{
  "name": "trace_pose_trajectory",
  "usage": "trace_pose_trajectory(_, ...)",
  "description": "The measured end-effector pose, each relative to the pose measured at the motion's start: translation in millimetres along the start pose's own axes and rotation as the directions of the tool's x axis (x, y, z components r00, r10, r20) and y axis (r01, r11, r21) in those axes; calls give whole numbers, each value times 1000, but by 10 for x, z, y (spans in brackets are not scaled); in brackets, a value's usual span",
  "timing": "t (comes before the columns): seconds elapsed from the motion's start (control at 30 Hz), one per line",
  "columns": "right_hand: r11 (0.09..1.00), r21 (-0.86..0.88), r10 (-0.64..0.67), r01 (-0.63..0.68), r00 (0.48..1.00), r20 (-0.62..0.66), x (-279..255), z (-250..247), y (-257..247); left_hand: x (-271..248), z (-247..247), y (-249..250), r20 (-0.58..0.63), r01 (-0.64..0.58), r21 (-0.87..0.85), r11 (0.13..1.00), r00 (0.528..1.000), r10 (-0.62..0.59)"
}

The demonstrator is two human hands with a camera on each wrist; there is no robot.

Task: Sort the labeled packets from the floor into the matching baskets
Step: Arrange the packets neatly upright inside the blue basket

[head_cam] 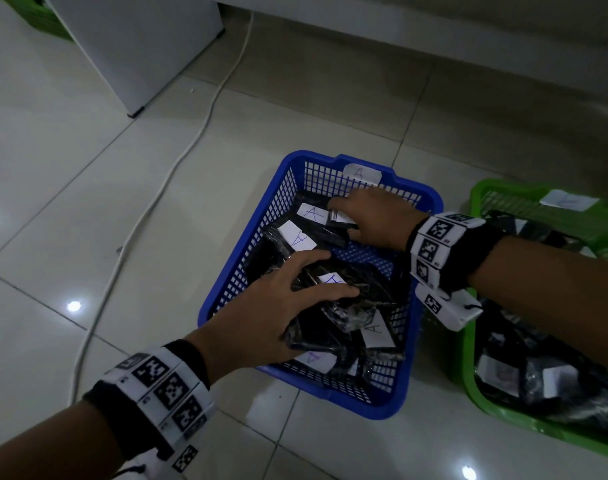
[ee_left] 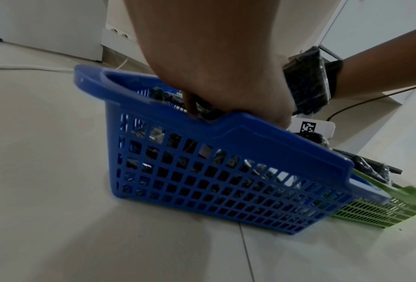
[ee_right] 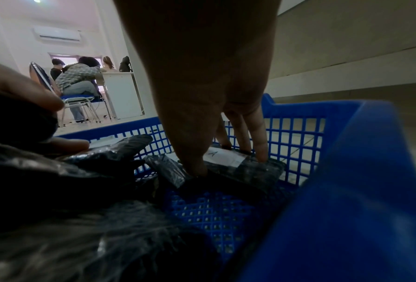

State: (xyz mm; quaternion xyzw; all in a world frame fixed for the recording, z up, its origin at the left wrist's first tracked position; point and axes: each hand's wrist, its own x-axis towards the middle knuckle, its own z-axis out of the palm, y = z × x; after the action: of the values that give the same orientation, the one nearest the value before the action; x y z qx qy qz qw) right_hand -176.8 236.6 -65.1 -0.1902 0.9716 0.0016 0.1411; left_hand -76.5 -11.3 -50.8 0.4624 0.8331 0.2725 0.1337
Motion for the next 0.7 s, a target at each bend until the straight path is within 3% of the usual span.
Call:
trace_pose_trajectory(0.17,990,125,68,-60,996,-58,9,64,-41,-7,9,-9,-8,-5,7,1000,1000,5)
trace_pose_trajectory(0.3,986,163,50,-44,998,-32,-64,47,22,-7,20,-27,-2,-7,2,1000,1000,7)
trace_pose_trajectory(0.6,994,74,63,-79,978,200,-83,-212,58,-2,22,-29,-23,-11,18,1000,1000,11)
trace_pose_trajectory(0.7,991,130,-11,-44,919,395,-169,-433,-31,-11,34,-44,-25,17,45,999,1000,-16)
